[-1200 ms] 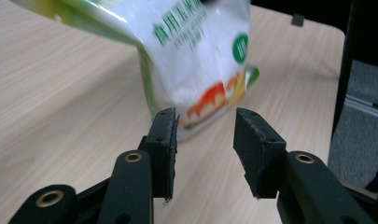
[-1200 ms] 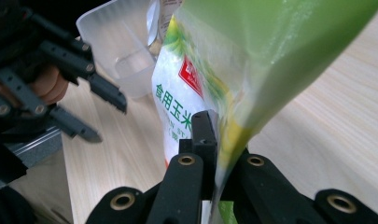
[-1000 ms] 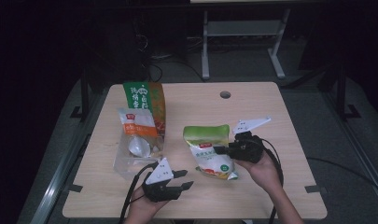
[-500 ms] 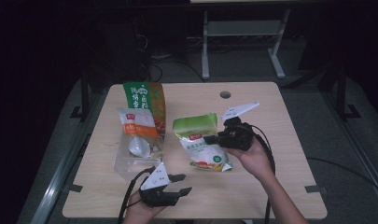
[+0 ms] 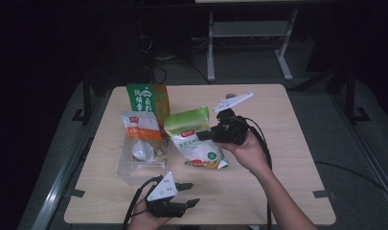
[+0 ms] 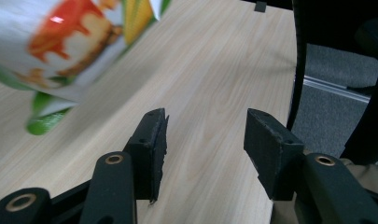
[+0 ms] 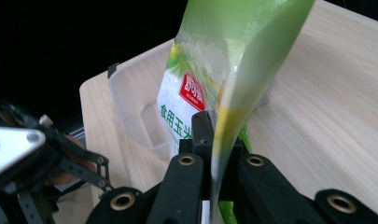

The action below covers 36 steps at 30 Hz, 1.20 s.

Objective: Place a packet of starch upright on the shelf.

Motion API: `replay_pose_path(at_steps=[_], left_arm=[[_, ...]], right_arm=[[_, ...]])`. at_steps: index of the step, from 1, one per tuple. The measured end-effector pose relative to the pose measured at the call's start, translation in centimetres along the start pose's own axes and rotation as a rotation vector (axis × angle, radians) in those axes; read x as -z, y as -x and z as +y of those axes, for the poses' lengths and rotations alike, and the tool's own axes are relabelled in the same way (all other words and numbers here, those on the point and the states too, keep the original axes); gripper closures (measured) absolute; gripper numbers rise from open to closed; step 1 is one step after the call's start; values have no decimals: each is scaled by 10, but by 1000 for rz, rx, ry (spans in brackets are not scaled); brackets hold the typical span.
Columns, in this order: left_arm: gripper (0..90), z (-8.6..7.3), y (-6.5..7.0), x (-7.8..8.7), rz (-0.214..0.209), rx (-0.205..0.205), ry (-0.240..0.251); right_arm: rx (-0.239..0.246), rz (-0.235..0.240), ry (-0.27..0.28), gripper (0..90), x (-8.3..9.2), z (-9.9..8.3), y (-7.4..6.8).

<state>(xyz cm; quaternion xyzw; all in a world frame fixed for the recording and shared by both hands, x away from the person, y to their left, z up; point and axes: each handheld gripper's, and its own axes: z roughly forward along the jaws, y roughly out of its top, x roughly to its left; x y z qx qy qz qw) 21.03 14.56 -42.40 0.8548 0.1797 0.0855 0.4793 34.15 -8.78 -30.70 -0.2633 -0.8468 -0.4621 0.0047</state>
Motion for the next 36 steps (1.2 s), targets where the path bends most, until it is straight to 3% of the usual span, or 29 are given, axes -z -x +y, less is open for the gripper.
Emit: replay_pose_path(at_steps=[7, 19, 30, 36], left_arm=[[458, -1, 3, -3, 3, -11, -3], [437, -2, 7, -5, -4, -32, -10], [426, -2, 7, -4, -32, -20, 3], [421, -2, 8, -4, -33, -7, 21]], right_arm=[[35, -3, 13, 900, -7, 19, -7], [67, 50, 34, 900, -26, 54, -26], [101, 91, 32, 900, -51, 77, -40], [119, 116, 19, 900, -74, 87, -49]])
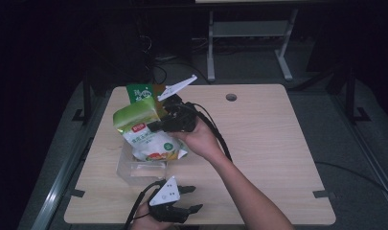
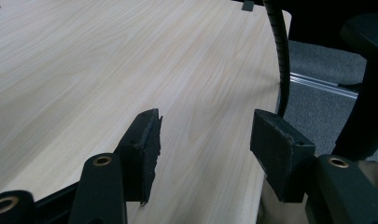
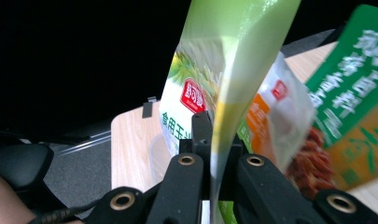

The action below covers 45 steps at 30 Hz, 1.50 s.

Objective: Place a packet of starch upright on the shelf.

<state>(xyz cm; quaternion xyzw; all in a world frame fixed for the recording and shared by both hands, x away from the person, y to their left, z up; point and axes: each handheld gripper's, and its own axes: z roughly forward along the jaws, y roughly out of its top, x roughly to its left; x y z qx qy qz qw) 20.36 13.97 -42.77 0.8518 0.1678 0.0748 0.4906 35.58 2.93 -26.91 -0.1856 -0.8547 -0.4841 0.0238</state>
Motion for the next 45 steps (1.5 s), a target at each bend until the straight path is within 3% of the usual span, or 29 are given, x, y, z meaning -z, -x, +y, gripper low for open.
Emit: replay_pose_path(at_steps=[9, 11, 13, 22, 26, 37, 45], left_arm=[[421, -1, 0, 1, -4, 9, 3], [417, 0, -2, 2, -1, -17, 3], [411, -1, 1, 2, -4, 8, 6], [403, -1, 2, 2, -10, 17, 0], [401, -2, 1, 2, -10, 11, -2], [398, -3, 4, 1, -18, 6, -15], [398, -3, 2, 2, -13, -7, -19]], right_arm=[[-1, 70, -10, 900, -36, 8, -5], [4, 76, -20, 900, -42, 10, -6], [9, 82, -31, 900, -49, 10, -8], [3, 120, -76, 900, -77, 6, -6], [-13, 147, -69, 900, -83, 4, -4], [-20, 186, -118, 900, -108, -12, -1], [-41, 195, -136, 866, -111, -22, 5]])
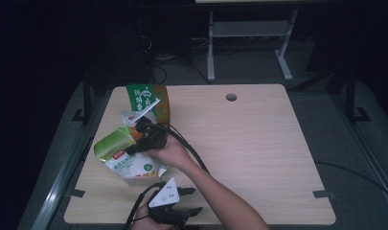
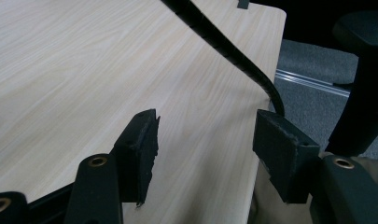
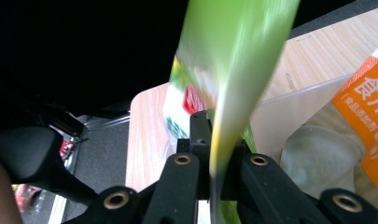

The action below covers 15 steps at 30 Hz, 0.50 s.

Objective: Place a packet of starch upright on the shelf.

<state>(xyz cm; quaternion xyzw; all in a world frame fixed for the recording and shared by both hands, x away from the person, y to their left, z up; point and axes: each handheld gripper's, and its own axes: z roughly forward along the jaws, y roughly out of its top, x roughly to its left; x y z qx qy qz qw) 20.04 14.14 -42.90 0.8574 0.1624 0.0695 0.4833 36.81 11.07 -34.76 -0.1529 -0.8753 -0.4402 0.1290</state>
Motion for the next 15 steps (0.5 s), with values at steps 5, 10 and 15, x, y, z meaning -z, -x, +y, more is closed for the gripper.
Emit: replay_pose_path(at_steps=[5, 10, 15], left_arm=[[398, 0, 0, -1, -2, -1, -4], [397, -1, -1, 0, 3, 4, -2], [392, -1, -2, 0, 7, 10, -2]], right_arm=[[31, -24, -21, 846, 4, -2, -3], [42, -33, -39, 837, 7, -3, -6], [45, -38, -53, 889, 9, -9, -2]])
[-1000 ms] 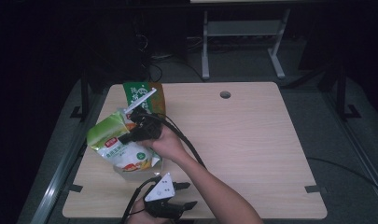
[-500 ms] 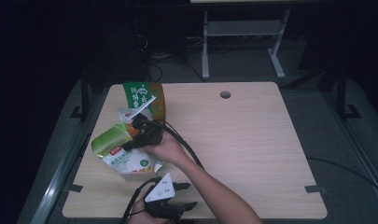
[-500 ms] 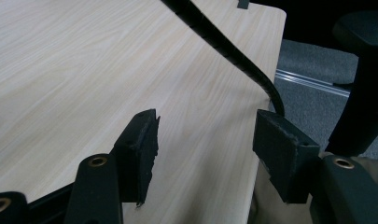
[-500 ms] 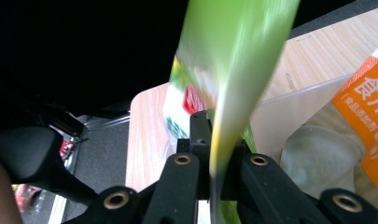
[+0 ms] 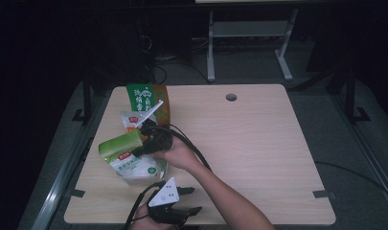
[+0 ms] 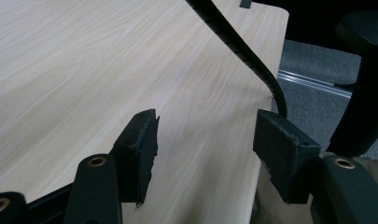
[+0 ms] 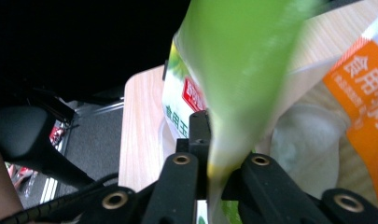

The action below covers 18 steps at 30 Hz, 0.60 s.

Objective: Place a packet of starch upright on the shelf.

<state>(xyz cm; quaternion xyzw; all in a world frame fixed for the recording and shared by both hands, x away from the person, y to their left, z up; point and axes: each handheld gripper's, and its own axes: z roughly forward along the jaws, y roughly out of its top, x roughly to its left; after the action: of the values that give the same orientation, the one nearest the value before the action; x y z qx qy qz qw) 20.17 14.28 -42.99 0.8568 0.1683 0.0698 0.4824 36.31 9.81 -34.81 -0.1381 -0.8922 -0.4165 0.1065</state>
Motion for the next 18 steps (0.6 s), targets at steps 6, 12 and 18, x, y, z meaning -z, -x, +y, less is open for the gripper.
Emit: replay_pose_path(at_steps=[6, 12, 18], left_arm=[[380, -1, -1, -1, 8, 28, 2], [370, -2, -2, -2, 13, 35, 0], [368, -2, -4, -1, 16, 21, -4]], right_arm=[[-24, 8, 1, 893, 5, -15, 7], [-8, -15, -29, 857, 9, -20, 6], [-9, 3, 31, 823, 21, -13, 3]])
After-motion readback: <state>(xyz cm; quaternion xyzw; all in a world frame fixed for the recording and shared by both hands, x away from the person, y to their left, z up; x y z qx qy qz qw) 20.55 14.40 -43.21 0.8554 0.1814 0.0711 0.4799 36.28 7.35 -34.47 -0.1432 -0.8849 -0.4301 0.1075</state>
